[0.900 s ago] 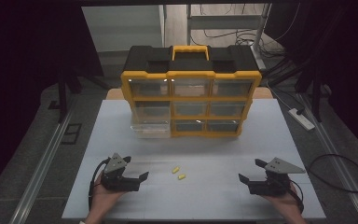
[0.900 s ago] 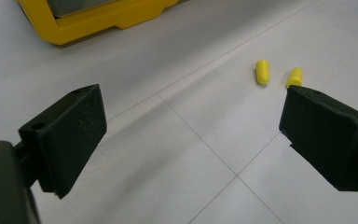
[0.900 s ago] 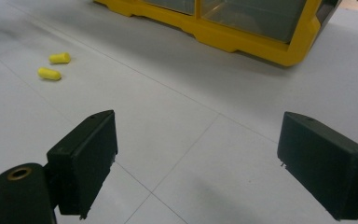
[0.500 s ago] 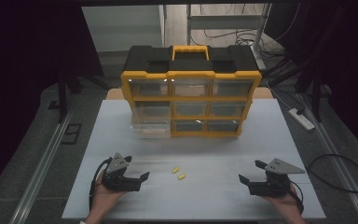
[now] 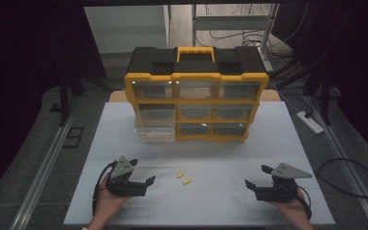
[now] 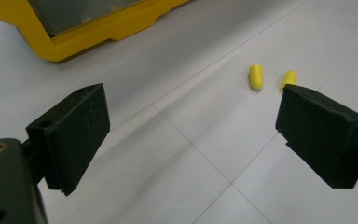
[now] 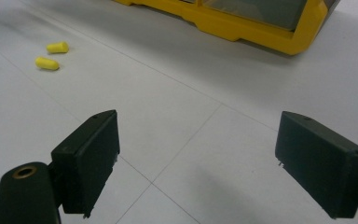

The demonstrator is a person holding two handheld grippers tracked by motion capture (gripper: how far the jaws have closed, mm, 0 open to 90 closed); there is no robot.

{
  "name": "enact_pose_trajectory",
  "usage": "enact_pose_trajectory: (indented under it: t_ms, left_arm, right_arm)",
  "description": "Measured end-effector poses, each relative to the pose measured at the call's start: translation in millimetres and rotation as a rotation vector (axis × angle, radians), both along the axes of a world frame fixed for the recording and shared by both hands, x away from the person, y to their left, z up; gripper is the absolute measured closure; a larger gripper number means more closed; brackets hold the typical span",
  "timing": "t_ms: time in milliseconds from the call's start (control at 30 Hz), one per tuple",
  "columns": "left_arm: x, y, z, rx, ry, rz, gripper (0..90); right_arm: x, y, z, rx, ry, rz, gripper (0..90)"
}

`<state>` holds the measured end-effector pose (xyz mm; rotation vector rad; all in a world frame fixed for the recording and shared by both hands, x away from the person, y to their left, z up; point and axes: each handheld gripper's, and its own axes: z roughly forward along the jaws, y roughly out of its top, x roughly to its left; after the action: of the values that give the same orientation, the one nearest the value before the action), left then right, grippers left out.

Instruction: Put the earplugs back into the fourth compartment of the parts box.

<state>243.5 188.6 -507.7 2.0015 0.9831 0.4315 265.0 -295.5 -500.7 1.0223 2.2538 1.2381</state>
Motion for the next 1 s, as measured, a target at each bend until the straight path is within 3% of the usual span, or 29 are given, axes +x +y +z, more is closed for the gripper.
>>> enact_pose_trajectory:
  t_ms: [533,600,1000]
  left_arm:
    - [7.4,-14.5,16.9,-0.022,0.027,-0.039,9.5]
    - [10.1,-18.3,20.7,-0.005,0.032,-0.045,9.8]
    - [20.5,-37.8,38.1,0.005,0.010,-0.082,10.1]
  right_arm:
    - [0.1,2.7,-1.4,-0.017,0.002,0.002,15.2]
    - [-0.6,4.3,-1.6,-0.025,-0.003,0.019,15.4]
    - [0.4,4.3,-0.7,-0.018,-0.004,0.018,15.8]
